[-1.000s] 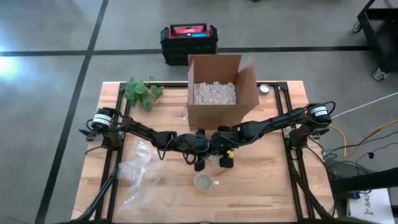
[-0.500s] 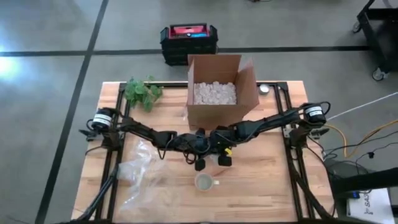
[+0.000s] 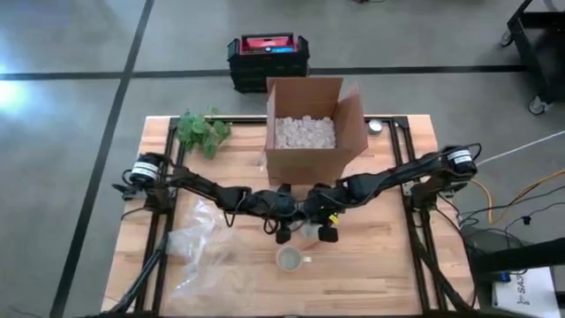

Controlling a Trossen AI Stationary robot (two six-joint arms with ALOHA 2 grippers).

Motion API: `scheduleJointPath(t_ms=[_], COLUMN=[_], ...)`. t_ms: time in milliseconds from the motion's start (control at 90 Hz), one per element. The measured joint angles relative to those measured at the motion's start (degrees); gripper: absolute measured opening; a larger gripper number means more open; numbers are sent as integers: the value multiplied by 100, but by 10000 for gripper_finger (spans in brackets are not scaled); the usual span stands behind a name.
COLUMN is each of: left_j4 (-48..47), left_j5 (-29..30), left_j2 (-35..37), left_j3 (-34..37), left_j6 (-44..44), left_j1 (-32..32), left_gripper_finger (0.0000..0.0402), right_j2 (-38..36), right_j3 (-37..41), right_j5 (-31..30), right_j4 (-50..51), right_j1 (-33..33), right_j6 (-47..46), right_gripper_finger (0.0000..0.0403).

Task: Wrap mug
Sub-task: Wrap the purple mug with bubble wrap, then put the wrapped purple mug into the box

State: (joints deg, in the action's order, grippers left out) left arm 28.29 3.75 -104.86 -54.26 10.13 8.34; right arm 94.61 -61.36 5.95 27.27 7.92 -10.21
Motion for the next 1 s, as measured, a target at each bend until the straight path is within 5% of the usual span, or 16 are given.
scheduleJointPath(t_ms=[256,722,1000], left_j4=[-9,-13,-14], left_j5=[22,19,17], left_j2=[0,-4,-4], left_j3=[2,2,2], left_j6=[70,86,85], left_j1=[-2,-2,-2], left_gripper_finger=[0,0,0], right_j2=[356,-602,-634], right_j3=[-16,-372,-387], right_j5=[-52,356,434], right_j4=[-201,820,861], right_j1=[-4,80,440], right_j6=[221,579,894], right_gripper_finger=[2,7,108])
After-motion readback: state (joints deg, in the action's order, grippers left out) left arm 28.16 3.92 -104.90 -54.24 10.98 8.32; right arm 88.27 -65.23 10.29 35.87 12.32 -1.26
